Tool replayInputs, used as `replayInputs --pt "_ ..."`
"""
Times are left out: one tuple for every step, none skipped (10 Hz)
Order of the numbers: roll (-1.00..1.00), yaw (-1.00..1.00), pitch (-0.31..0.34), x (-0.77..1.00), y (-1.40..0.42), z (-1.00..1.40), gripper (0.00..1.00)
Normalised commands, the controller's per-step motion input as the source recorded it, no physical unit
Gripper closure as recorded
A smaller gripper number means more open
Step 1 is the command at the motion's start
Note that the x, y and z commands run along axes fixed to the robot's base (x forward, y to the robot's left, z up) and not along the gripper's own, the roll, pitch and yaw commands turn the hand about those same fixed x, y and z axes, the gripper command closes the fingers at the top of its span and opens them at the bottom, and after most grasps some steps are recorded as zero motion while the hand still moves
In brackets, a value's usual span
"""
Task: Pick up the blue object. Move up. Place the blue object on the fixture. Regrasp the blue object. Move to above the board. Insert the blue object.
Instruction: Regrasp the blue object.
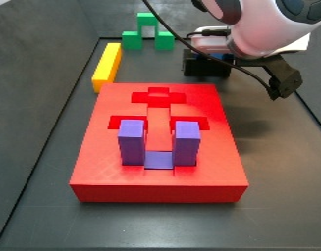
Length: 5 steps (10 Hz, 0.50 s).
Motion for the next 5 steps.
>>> replayInputs --pt "0.00 0.00 0.000 0.00 0.00 0.00 1.00" --pt "0.00 0.00 0.000 0.00 0.00 0.00 1.00" --pt "0.00 0.00 0.000 0.00 0.00 0.00 1.00" --pt "0.00 0.00 0.000 0.00 0.00 0.00 1.00" --pt "0.00 0.00 0.000 0.00 0.00 0.00 1.00"
